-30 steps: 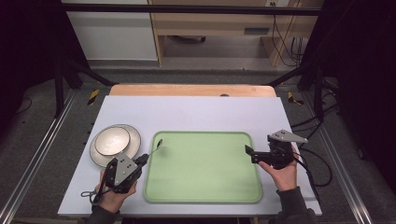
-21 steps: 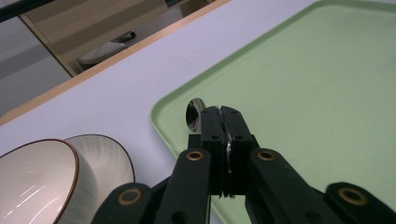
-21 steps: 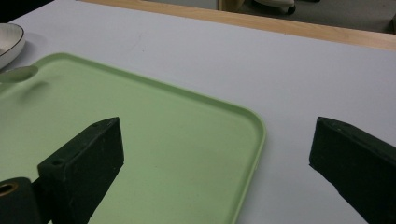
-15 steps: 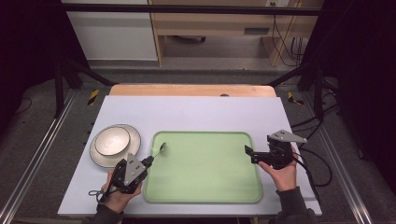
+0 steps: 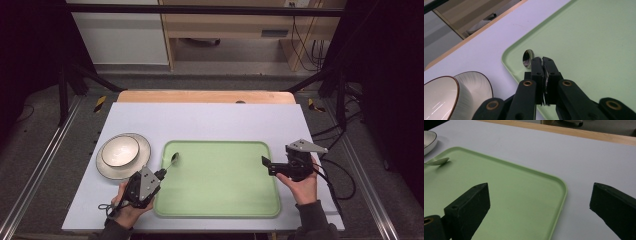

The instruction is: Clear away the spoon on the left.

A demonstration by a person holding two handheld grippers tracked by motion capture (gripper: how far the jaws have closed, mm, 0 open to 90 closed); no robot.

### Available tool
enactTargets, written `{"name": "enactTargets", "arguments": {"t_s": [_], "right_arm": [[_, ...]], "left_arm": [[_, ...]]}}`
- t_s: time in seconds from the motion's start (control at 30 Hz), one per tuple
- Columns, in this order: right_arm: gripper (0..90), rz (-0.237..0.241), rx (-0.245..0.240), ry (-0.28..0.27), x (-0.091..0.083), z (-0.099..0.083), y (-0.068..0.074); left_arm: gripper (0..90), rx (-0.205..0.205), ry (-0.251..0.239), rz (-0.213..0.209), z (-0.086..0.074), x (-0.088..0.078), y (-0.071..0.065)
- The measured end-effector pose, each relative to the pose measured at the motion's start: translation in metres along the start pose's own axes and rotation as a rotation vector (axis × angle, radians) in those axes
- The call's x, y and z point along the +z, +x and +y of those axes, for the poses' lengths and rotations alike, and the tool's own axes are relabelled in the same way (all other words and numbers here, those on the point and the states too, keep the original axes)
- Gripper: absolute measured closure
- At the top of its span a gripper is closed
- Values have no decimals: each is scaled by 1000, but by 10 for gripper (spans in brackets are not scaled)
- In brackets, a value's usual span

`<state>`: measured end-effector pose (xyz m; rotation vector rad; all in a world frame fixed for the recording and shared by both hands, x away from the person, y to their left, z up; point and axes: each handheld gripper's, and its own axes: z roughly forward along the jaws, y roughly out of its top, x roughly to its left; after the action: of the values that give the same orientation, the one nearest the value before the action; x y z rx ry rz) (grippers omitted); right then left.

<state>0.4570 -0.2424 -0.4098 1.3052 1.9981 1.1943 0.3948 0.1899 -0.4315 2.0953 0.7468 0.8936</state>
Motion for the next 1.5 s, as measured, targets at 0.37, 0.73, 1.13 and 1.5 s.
{"name": "enactTargets", "arguments": {"t_s": [0.37, 0.73, 1.13, 1.5], "right_arm": [[33, 2, -1, 3, 1, 0, 0], [33, 5, -4, 8, 1, 0, 0], [33, 5, -6, 10, 1, 0, 0], [33, 7, -7, 15, 1, 0, 0]], "left_arm": [[856, 82, 26, -5, 0, 2, -7], [824, 145, 39, -20, 0, 4, -15], [773, 179, 61, -57, -1, 6, -20], [743, 203, 79, -90, -3, 9, -23]]}}
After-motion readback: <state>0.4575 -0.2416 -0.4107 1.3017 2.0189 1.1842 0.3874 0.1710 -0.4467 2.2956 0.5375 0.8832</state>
